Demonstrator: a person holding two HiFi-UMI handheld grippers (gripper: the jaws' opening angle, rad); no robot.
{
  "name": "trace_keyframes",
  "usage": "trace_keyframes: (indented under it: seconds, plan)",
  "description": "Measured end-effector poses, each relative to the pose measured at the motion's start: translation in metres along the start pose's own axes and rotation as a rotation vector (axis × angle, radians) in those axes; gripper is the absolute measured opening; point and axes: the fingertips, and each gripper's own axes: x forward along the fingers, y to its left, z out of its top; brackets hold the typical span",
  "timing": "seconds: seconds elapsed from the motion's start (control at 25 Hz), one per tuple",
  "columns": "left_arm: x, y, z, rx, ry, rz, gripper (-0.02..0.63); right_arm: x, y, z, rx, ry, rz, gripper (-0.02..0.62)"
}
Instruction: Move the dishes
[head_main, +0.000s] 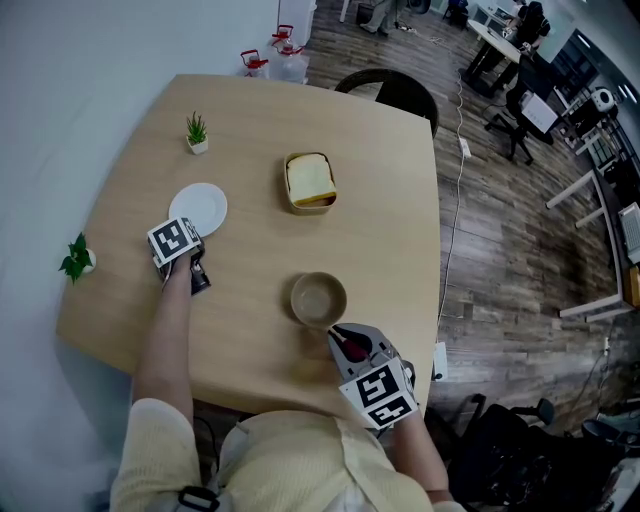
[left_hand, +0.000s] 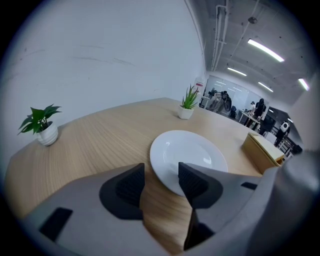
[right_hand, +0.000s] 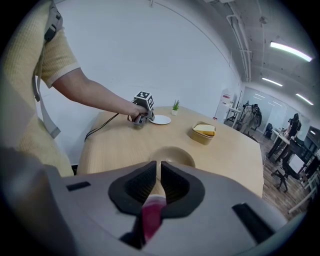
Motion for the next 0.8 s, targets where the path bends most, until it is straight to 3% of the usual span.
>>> trace_keyframes:
  seconds: [0.24,0.32,0.6,0.8]
  plan:
    - [-0.002,0.001,0.002,0.012,-0.006,0.01,0.193,-0.003,0.0,0.001,-0.007,0.005,-0.009,0.04]
    - [-0.001,-0.001,0.002,0.024,-0.012,0.006,0.154,-0.004,-0.001,-0.001,-0.009,0.012,-0.016,0.04]
    - [-0.006,0.006,0.008,-0.072,-0.044,-0.019,0.105,-0.01,-0.005,-0.008,-0.004,0.03,-0.047,0.038]
    - [-0.015,0.003,0.015,-0.01,-0.085,-0.047,0.085,-0.01,-0.003,-0.008,-0.011,0.036,-0.049,0.037]
